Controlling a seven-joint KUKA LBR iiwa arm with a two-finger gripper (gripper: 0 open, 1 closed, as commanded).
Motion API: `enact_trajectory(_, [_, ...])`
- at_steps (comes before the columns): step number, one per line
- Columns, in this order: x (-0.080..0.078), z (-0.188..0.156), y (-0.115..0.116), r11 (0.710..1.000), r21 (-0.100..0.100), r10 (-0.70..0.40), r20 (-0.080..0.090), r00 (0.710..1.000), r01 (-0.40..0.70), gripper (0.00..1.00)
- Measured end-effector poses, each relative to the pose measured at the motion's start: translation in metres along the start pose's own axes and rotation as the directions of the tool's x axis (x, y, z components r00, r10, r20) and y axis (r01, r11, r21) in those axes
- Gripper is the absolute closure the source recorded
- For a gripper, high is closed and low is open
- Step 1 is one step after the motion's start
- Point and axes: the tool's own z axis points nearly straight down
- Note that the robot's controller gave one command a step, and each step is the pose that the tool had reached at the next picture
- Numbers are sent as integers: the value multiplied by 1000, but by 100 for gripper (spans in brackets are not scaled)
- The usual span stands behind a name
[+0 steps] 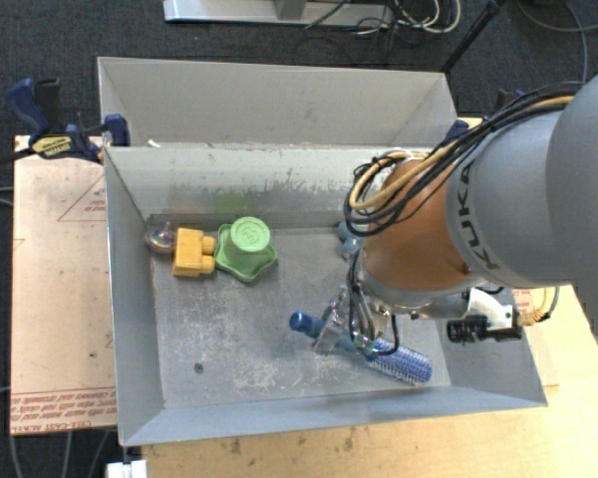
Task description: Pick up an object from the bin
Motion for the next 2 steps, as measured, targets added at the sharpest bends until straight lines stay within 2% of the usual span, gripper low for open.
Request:
enact_trajectory(1, [0, -9, 0, 1000, 1, -2, -1, 1000, 2, 100])
enact_trajectory(2, [-2, -57, 1, 1000, -2, -5, 3, 1000, 5, 100])
